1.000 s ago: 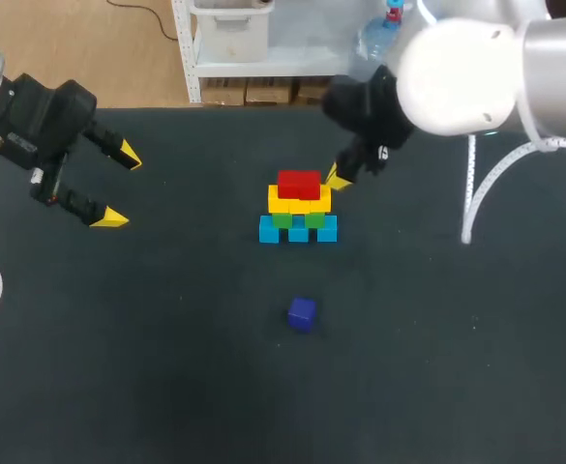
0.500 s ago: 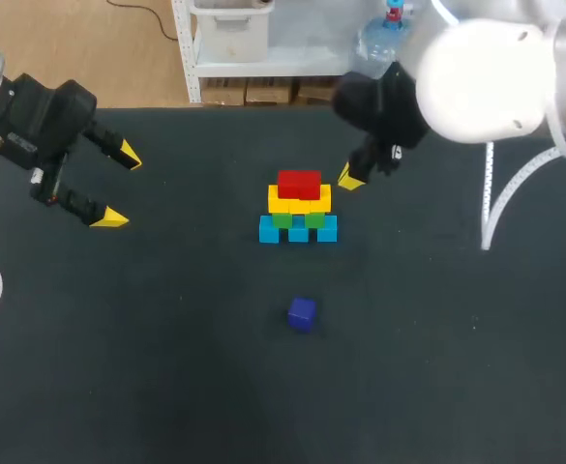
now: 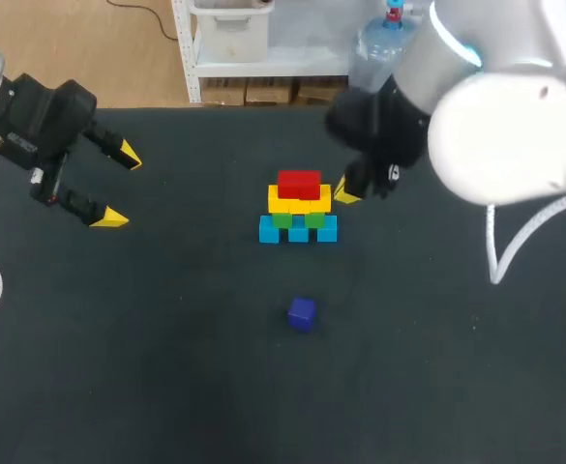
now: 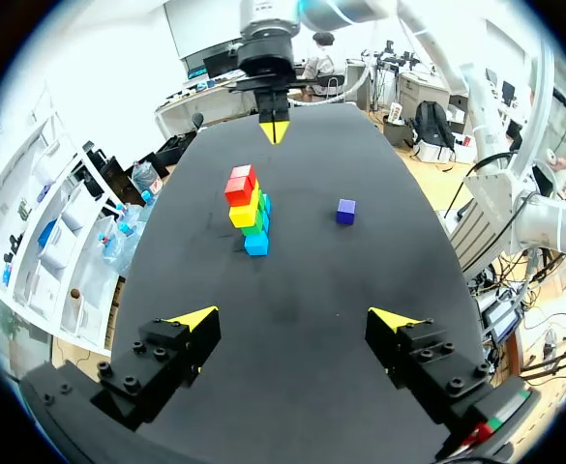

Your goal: Place the blue cubes, place green cubes on the blue cubes, place the yellow cubes on the green cubes, then place the red cubes on the yellow cubes, and place purple cube on the red cubes.

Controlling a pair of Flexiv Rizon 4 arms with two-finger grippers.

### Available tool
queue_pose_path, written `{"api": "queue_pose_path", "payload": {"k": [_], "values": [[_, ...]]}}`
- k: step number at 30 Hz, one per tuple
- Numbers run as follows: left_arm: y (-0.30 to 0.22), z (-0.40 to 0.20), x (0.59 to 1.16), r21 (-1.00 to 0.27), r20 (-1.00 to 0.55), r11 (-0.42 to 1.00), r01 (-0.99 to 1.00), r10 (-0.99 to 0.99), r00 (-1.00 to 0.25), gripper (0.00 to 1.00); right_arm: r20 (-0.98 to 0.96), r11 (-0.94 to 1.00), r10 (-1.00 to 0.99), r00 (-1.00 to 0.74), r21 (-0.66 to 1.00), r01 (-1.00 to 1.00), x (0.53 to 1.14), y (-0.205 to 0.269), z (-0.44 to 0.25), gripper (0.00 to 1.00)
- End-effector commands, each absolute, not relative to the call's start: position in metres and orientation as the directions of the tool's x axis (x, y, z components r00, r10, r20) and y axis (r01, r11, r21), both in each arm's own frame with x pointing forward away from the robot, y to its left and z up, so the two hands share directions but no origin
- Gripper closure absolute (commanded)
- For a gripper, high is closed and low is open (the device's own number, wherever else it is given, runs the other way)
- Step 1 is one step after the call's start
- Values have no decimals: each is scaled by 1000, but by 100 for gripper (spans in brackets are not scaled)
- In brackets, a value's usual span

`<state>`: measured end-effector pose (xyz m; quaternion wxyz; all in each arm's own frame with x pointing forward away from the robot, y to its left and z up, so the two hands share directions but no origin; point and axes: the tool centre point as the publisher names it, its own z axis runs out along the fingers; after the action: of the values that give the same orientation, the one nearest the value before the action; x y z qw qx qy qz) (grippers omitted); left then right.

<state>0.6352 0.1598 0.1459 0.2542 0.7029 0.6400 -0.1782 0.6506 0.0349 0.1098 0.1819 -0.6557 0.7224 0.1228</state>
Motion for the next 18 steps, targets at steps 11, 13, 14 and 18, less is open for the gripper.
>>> {"api": "queue_pose_path", "payload": {"k": [11, 13, 14, 18], "values": [[161, 145, 635, 133, -578, -53, 990, 807, 121, 0, -409, 106, -912, -42, -134, -985, 646, 59, 98, 100], [161, 145, 635, 133, -578, -53, 990, 807, 121, 0, -404, 107, -914, -43, -137, -985, 650, 60, 96, 100], [161, 145, 635, 133, -578, -53, 990, 807, 121, 0, -402, 108, -914, -43, -139, -984, 652, 61, 95, 100], [161, 145, 635, 133, -578, -53, 990, 807, 121, 0, -395, 114, -917, -47, -147, -983, 659, 63, 93, 100]]}}
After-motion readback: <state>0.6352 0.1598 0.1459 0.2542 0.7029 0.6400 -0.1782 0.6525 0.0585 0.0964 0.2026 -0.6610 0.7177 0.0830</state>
